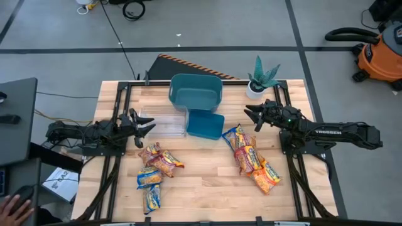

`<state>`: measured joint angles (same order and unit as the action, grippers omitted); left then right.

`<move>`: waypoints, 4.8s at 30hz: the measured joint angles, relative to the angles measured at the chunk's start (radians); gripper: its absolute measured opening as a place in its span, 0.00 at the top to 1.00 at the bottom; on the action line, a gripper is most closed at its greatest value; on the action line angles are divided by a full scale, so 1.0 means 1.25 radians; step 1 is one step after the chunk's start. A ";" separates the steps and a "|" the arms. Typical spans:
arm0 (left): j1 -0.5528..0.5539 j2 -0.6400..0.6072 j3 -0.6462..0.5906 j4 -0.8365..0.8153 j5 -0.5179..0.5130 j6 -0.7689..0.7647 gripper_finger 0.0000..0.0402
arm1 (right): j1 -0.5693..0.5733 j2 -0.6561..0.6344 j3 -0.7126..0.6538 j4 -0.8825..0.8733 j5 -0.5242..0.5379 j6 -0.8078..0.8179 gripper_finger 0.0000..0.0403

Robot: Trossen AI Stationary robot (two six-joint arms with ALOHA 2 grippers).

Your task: Sort Maruchan noodles

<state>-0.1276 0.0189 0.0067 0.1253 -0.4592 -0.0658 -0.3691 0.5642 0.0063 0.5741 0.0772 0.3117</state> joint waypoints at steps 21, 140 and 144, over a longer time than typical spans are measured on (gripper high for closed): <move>0.000 0.000 0.000 0.000 0.000 0.000 0.65 | 0.000 0.000 0.000 0.000 0.000 0.000 0.62; 0.000 0.000 0.000 0.137 0.000 0.134 0.65 | 0.281 0.833 0.870 -1.203 0.002 0.030 0.58; 0.000 0.000 0.000 0.147 0.000 0.170 0.65 | 0.265 0.877 0.883 -1.272 -0.016 0.060 0.61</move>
<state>-0.1273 0.0189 0.0071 0.3096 -0.4595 0.1472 -0.0376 1.6602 1.1095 -1.0155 0.0566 0.3872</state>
